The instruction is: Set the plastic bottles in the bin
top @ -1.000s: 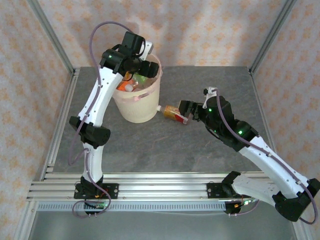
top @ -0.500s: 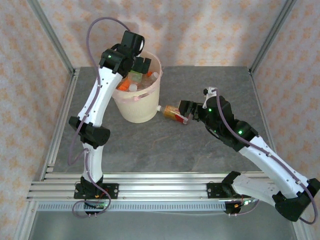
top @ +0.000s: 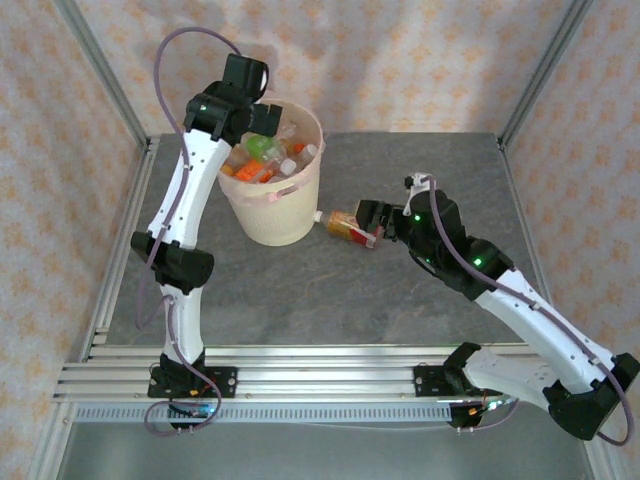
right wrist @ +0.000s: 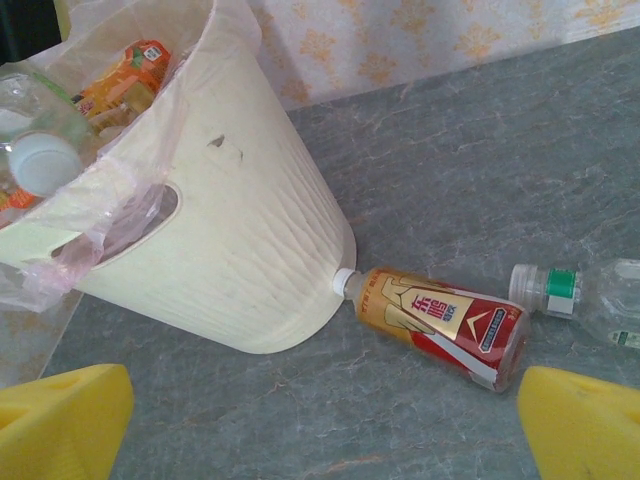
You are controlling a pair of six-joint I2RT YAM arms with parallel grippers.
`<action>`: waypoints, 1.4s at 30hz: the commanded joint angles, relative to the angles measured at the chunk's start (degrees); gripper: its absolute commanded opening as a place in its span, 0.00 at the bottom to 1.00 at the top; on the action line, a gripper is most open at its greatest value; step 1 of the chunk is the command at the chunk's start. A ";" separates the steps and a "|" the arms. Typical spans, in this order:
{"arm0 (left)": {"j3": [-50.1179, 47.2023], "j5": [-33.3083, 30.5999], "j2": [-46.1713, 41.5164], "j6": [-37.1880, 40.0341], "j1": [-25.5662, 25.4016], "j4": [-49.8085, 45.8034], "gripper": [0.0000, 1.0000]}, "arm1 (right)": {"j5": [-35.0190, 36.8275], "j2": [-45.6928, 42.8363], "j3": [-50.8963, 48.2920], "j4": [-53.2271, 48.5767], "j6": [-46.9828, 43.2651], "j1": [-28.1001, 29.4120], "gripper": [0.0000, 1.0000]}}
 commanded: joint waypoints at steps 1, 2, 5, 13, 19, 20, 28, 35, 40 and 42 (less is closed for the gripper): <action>-0.58 0.28 -2.62 -2.07 0.13 0.85 0.97 | 0.43 0.54 2.38 -0.96 0.12 0.31 0.99; -0.50 0.65 -3.09 -2.57 0.15 1.49 1.00 | 0.32 0.74 2.56 -1.12 0.02 0.29 0.99; 0.89 0.44 -4.27 -3.70 0.10 2.83 1.00 | 0.12 1.46 2.97 -1.45 -0.09 0.33 0.99; 3.15 0.80 -8.33 -5.95 0.14 0.46 0.99 | 0.26 1.65 3.33 -2.02 0.18 0.29 0.99; -12.21 1.29 -22.87 -8.48 0.10 -1.32 0.81 | 3.83 1.64 4.25 -4.79 1.85 0.29 0.99; -16.72 2.39 -26.28 -9.02 0.07 -0.39 0.77 | 5.12 1.65 4.51 -5.68 2.52 0.29 0.99; -43.40 14.97 -45.74 -14.52 -2.79 5.86 0.57 | 14.18 0.64 4.94 -11.66 8.95 0.20 0.99; -45.25 10.47 -41.71 -14.42 -8.45 3.84 0.49 | 16.56 -2.39 3.45 -12.04 11.54 0.11 0.99; -44.09 6.39 -38.01 -14.07 -8.54 3.47 0.38 | 16.63 -4.60 2.18 -12.47 12.98 0.11 0.99; -44.12 6.58 -37.02 -14.11 -8.56 3.18 0.37 | 17.03 -5.32 1.87 -12.80 13.22 0.11 0.99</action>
